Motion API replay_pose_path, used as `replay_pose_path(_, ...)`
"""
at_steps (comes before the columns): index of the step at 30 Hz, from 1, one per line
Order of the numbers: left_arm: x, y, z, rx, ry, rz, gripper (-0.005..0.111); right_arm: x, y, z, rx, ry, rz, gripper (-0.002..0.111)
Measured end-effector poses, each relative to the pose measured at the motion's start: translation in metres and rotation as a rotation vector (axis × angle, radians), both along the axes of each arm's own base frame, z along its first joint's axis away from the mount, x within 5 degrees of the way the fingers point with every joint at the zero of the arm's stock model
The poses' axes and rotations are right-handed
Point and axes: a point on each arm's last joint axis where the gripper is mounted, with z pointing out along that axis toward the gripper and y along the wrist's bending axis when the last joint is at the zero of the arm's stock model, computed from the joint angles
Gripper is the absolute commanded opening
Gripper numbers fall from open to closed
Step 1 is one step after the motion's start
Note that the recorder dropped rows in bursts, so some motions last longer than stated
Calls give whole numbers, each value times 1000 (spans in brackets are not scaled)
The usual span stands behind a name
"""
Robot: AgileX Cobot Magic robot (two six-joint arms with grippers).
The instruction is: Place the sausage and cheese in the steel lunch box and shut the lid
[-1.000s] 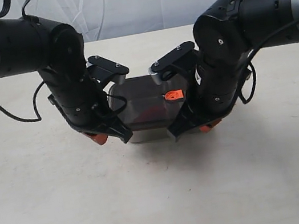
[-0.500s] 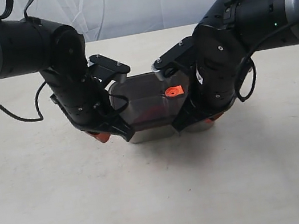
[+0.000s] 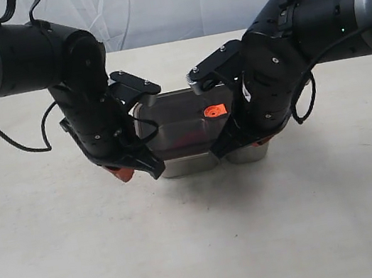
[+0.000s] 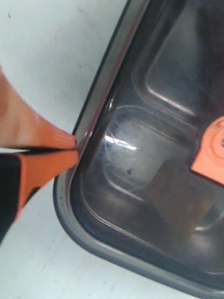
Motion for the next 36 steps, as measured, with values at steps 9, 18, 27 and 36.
replay_pose_path(9, -4, 3, 13, -3, -3, 6, 0, 0, -8, -1, -69, 25, -9, -1)
replay_pose_path(18, -8, 8, 36, -17, -57, -2, 0, -1, -27, 39, -114, -126, -71, -1)
replay_pose_path(27, -5, 2, 38, -92, -93, 18, 0, 6, -28, 36, -129, -189, -106, -1)
replay_pose_path(36, 9, -11, 45, -241, -253, 38, 0, 23, -18, 41, 120, -270, -118, -1)
